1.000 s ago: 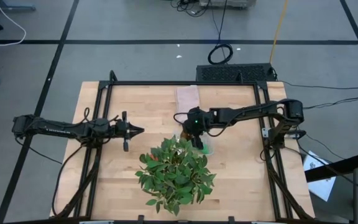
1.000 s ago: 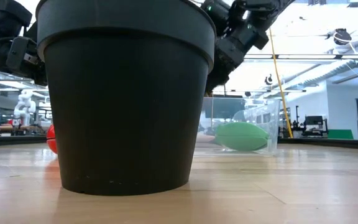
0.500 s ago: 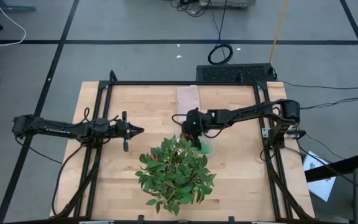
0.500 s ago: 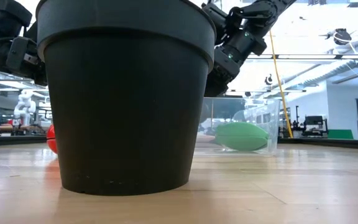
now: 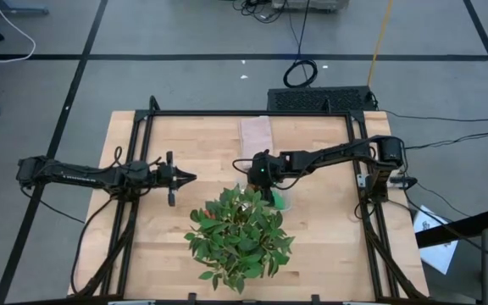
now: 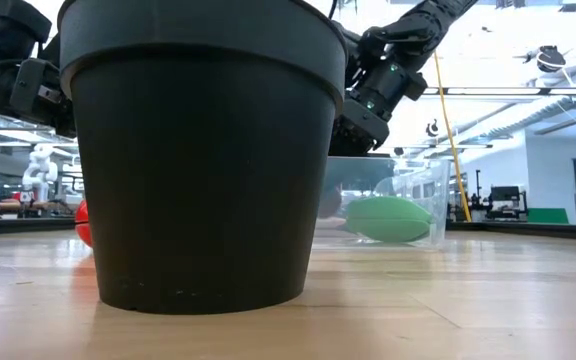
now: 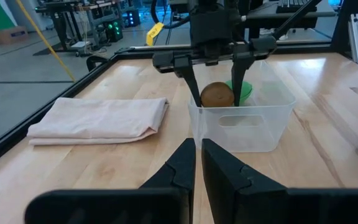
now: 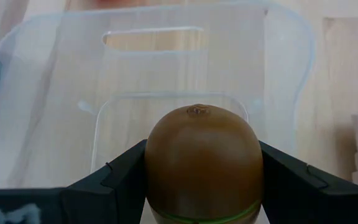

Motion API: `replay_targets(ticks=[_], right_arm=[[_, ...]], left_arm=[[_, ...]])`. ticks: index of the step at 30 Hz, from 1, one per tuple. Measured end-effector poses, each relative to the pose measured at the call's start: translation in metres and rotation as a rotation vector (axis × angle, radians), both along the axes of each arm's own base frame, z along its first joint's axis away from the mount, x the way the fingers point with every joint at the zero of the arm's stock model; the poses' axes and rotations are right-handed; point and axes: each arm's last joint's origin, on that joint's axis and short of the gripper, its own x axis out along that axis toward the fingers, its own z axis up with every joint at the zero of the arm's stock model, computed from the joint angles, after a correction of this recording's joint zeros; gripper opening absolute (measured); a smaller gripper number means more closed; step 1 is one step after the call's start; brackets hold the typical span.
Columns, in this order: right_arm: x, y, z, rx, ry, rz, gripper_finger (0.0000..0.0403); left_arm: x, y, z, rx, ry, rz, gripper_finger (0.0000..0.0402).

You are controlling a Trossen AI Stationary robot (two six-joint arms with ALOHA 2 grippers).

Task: Pick and placing Produce into tupperware
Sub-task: Put the kiwi into the transparent bin

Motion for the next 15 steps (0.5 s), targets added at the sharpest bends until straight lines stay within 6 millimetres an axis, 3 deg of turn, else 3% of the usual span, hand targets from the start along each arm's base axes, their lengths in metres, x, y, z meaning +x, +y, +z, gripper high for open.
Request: replay_targets(ticks=[15], right_arm=[[-0.0029, 0.0003, -0.0022, 0.015, 0.038, -0.008, 0.0235]], left_arm=[[0.0, 0.0, 0.0, 0.002, 0.0, 0.0, 0.0031]])
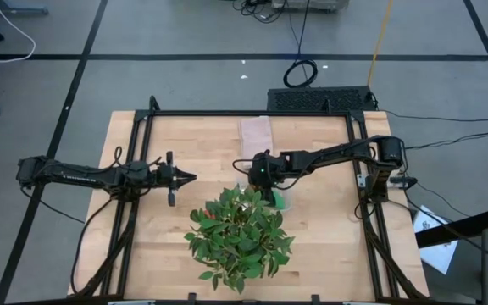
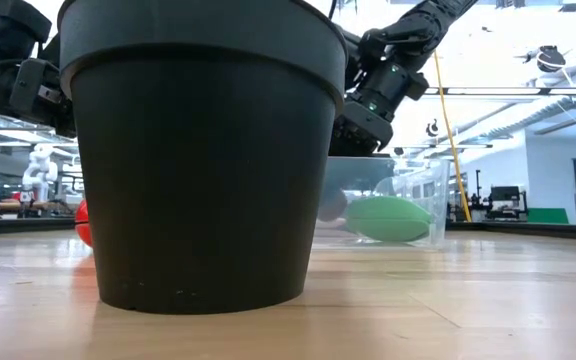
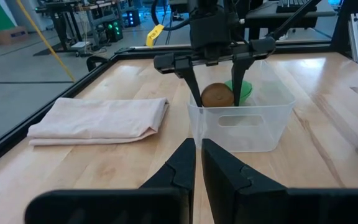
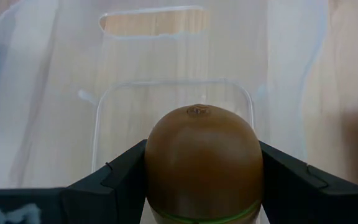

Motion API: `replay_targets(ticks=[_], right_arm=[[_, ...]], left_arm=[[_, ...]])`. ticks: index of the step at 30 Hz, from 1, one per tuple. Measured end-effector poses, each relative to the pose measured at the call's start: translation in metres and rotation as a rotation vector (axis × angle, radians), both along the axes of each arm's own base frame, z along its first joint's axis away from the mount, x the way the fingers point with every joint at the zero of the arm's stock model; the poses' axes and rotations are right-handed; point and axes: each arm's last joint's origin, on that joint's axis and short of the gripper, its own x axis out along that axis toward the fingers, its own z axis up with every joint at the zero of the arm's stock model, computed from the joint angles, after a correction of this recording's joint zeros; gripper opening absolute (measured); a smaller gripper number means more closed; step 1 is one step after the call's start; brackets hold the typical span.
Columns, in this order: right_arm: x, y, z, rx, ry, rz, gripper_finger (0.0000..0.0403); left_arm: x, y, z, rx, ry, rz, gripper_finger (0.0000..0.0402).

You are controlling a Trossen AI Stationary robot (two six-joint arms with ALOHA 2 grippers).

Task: Pick and placing Produce into tupperware
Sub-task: Put the kiwi into the transparent bin

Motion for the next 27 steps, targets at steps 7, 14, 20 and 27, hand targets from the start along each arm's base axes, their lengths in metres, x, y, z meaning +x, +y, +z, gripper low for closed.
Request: replay_targets(ticks=[7, 14, 20, 27], right_arm=[[-0.001, 0.005, -0.001, -0.053, 0.019, 0.006, 0.0235], [-0.001, 0.012, -0.001, -0.086, 0.012, 0.072, 0.0235], [-0.001, 0.016, -0.002, -0.105, 0.013, 0.113, 0.0235], [-0.001, 0.016, -0.002, -0.083, 0.016, 0.127, 0.0235]], left_arm=[[0.0, 0.0, 0.0, 0.002, 0.0, 0.0, 0.0031], [0.0, 0.0, 0.0, 0.002, 0.0, 0.0, 0.0031], [0.0, 0.0, 0.0, 0.001, 0.0, 0.0, 0.0031], [0.0, 0.0, 0.0, 0.0, 0.0, 0.0, 0.0031]])
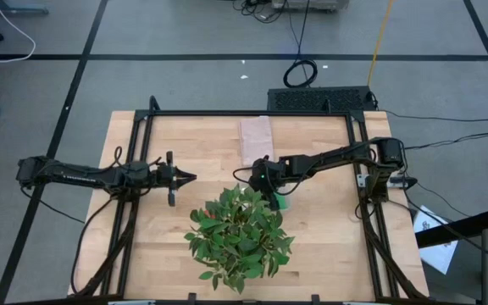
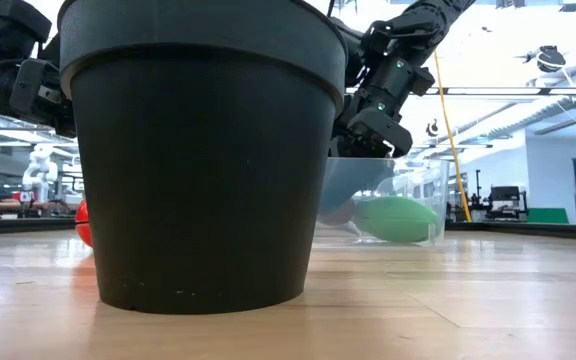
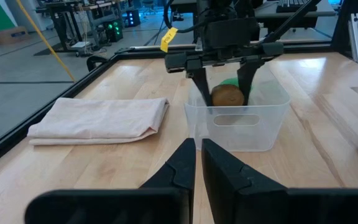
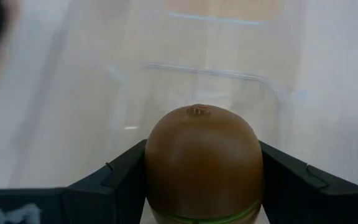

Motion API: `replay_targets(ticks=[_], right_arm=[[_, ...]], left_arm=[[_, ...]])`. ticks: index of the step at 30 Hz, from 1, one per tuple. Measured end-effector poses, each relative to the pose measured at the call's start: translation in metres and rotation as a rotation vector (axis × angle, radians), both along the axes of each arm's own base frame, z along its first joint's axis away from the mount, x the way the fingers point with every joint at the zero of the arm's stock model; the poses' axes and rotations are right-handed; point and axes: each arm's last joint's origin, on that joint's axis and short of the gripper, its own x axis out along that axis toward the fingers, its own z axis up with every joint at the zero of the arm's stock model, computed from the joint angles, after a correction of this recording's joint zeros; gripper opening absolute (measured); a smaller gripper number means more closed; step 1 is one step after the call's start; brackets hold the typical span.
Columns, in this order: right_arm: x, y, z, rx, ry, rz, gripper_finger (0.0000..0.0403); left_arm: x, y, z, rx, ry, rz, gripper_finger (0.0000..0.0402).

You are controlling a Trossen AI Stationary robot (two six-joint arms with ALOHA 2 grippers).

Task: Pick and placing Produce into tupperware
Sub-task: Put the kiwi into the transparent bin

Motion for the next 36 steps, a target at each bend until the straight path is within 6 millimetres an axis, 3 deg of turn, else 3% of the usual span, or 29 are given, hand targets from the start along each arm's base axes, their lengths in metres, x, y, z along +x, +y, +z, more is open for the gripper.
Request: replay_targets(ticks=[7, 21, 28, 36], right_arm=[[0.001, 0.0, 0.001, 0.094, -0.006, -0.045, 0.0234], [0.003, -0.003, 0.002, 0.083, -0.028, -0.041, 0.0234], [0.01, -0.001, -0.021, 0.112, 0.012, -0.052, 0.0234], [0.011, -0.004, -0.025, 0.112, 0.01, -0.064, 0.0234]], left_arm=[[0.0, 0.0, 0.0, 0.0, -0.002, 0.001, 0.0031], [0.0, 0.0, 0.0, 0.011, -0.003, -0.002, 0.0031], [0.0, 0.0, 0.001, 0.011, -0.003, -0.002, 0.0031], [0.0, 0.0, 0.0, 0.011, -0.003, -0.007, 0.0031]])
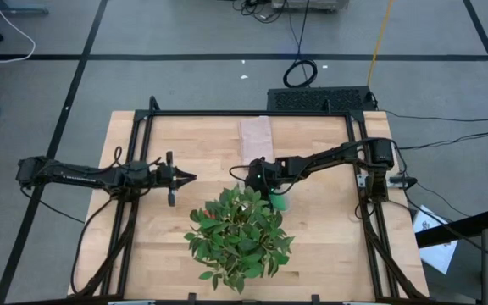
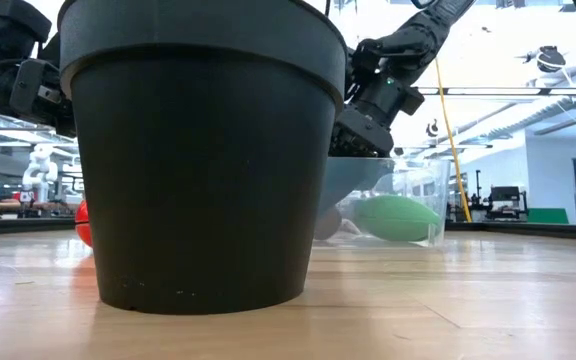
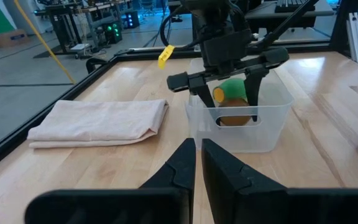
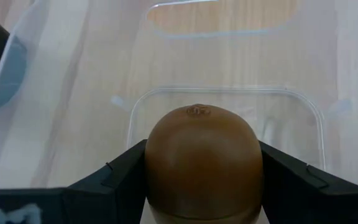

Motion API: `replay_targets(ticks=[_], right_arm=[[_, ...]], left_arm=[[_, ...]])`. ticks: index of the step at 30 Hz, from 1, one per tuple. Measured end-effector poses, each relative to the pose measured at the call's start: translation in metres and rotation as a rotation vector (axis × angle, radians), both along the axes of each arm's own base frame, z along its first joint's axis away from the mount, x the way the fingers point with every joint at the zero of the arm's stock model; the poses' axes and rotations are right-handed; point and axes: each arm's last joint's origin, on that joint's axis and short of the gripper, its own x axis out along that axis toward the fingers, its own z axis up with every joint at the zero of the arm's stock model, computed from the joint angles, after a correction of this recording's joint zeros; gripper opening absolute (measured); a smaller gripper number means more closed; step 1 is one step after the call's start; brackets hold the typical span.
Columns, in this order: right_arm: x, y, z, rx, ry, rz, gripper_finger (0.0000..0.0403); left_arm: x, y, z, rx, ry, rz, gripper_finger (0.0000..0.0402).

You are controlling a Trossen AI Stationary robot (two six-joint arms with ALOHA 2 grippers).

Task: Pick and placing Produce into tupperware
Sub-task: Put the kiwi into the transparent bin

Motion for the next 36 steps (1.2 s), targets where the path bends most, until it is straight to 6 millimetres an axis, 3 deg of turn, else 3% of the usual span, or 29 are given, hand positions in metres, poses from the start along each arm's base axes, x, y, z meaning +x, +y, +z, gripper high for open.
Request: replay_targets(ticks=[12, 30, 36], right_arm=[[-0.001, 0.0, -0.001, -0.008, 0.015, 0.002, 0.0241], [-0.002, 0.0, -0.002, -0.009, 0.027, -0.016, 0.0283], [-0.006, 0.0, 0.011, -0.028, 0.001, -0.023, 0.0283]], left_arm=[[0.0, 0.0, 0.0, 0.002, 0.001, 0.0, 0.0031], [0.0, 0.0, 0.0, -0.002, 0.002, -0.002, 0.0031], [0.0, 0.0, 0.0, -0.004, 0.002, -0.001, 0.0031]])
